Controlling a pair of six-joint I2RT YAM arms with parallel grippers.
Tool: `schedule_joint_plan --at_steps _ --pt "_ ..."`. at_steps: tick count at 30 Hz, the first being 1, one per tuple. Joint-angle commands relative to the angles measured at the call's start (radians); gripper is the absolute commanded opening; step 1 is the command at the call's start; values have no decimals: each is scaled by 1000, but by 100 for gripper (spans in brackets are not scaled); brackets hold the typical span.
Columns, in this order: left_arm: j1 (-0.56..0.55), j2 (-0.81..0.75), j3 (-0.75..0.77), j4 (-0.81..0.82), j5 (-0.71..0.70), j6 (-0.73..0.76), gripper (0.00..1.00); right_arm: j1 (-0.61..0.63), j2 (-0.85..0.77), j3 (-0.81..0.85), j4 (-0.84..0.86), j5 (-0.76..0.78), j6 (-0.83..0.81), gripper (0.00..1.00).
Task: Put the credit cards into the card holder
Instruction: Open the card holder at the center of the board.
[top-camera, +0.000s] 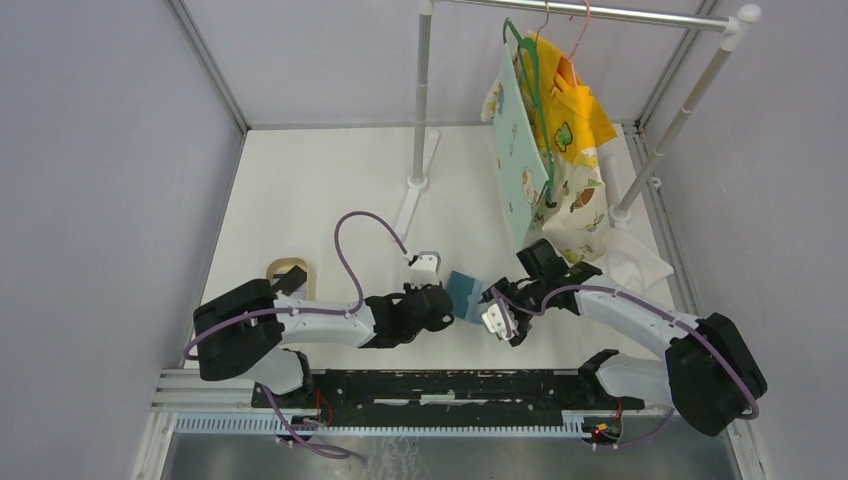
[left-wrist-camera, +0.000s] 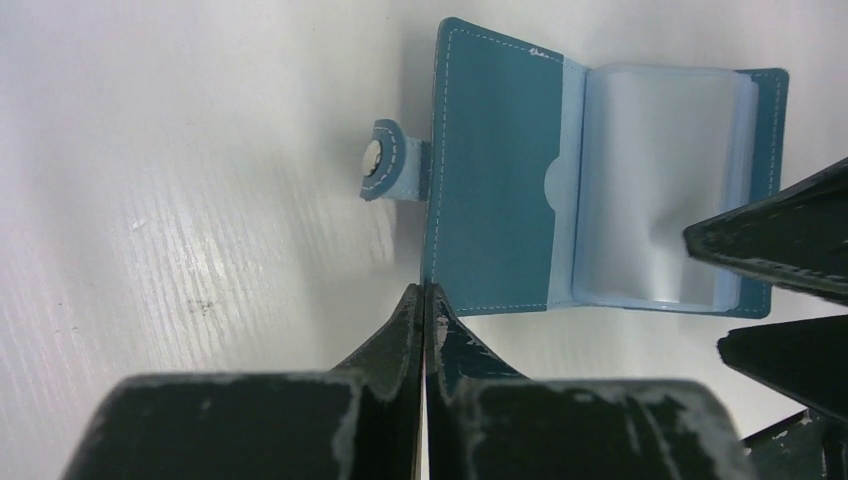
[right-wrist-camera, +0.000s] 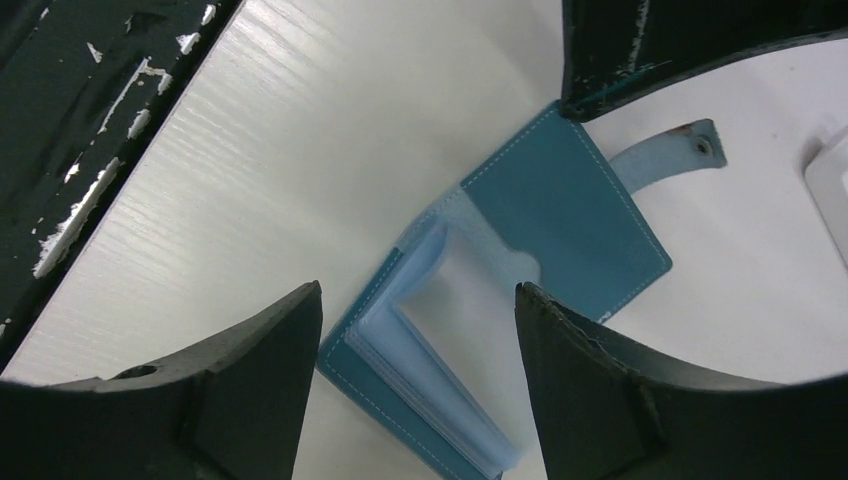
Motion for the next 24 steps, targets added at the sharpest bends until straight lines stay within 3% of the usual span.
schedule_joint_plan --at_steps 1,9,24 --pt "-21 4 62 17 -75 8 2 -5 26 43 -8 -53 -27 75" --pt "-42 25 81 37 -64 36 2 -4 11 50 52 -51 88 75" --pt "-45 39 80 37 -61 41 2 -3 11 26 147 112 169 69"
